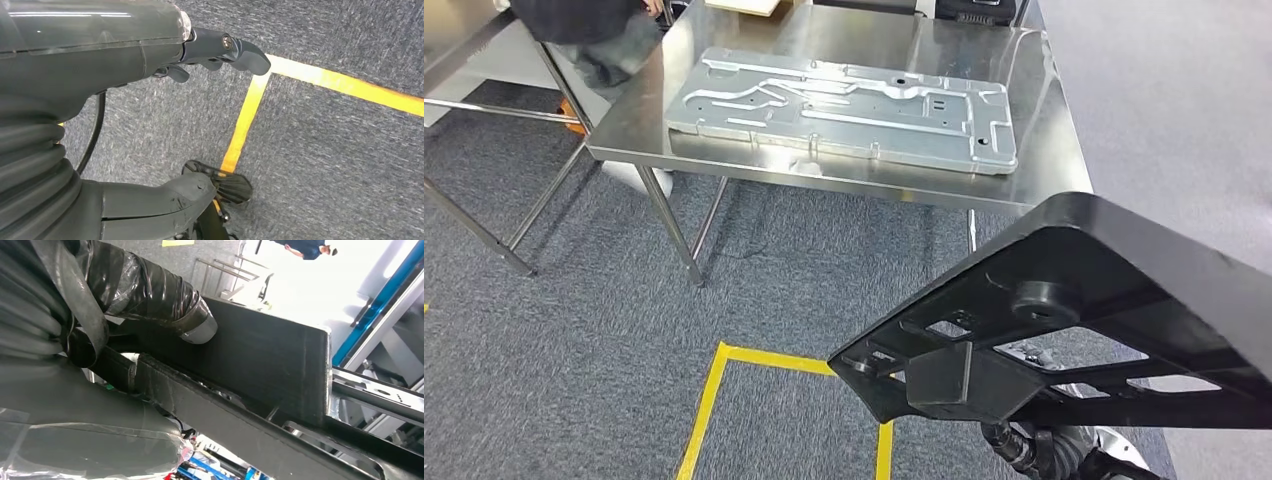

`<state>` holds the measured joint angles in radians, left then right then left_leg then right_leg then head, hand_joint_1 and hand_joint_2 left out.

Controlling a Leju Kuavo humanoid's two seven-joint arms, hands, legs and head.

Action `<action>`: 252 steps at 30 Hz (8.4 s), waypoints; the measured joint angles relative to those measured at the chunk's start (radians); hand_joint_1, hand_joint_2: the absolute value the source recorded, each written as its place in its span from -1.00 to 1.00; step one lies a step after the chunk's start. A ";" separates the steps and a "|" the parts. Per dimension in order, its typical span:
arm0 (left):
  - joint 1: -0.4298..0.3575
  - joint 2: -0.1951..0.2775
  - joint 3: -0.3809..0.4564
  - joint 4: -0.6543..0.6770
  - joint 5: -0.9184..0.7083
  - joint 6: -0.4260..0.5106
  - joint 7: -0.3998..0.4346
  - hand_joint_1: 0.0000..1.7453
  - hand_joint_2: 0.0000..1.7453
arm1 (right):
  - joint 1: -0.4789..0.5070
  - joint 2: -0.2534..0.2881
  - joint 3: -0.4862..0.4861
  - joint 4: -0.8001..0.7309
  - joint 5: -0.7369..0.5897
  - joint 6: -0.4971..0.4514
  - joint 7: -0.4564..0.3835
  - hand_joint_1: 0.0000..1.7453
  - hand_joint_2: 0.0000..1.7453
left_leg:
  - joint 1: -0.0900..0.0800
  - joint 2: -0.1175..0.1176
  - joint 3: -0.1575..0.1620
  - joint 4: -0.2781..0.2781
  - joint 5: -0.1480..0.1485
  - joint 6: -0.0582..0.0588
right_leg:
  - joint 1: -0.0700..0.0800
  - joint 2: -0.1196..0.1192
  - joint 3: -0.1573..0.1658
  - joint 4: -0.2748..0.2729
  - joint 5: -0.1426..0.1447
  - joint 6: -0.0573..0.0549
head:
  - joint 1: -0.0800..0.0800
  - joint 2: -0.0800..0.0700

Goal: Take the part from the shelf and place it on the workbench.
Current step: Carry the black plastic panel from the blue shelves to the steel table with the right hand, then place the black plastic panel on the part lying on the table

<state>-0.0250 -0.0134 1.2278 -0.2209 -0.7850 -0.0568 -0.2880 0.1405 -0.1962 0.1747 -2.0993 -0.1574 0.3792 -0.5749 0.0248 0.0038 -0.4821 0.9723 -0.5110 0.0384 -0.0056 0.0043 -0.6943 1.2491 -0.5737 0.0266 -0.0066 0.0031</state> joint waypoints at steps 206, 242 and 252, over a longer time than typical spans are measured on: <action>-0.050 0.041 -0.004 0.003 -0.197 -0.072 -0.079 -1.00 1.00 | -0.993 -0.067 0.518 1.008 0.835 -0.212 0.473 1.00 1.00 | -0.020 -0.009 -0.132 0.015 0.120 -0.025 | 0.038 -0.001 0.172 -0.284 0.102 -0.070 | 0.001 0.000; -0.041 0.036 -0.010 0.005 -0.210 -0.108 -0.199 -1.00 -1.00 | -1.053 0.131 0.552 1.368 0.712 -0.372 0.415 -1.00 -1.00 | 0.004 -0.008 -0.100 0.007 0.089 -0.030 | 0.008 -0.001 0.092 -0.175 0.070 -0.029 | 0.001 0.000; -0.052 0.028 -0.017 0.006 -0.231 -0.115 -0.209 -1.00 -1.00 | -0.885 0.082 0.325 0.923 0.399 -0.385 0.252 -1.00 -1.00 | -0.006 -0.013 -0.082 0.006 0.072 -0.028 | 0.024 -0.003 0.098 -0.253 0.154 -0.069 | 0.001 0.000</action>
<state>-0.0766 0.0142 1.2111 -0.2148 -1.0160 -0.1717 -0.4973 -0.7450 -0.1138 0.4995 -1.1759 0.2415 -0.0062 -0.3229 0.0192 -0.0094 -0.5636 0.9784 -0.4394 0.0107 0.0186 0.0014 -0.5958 0.9956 -0.4194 -0.0429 -0.0059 0.0031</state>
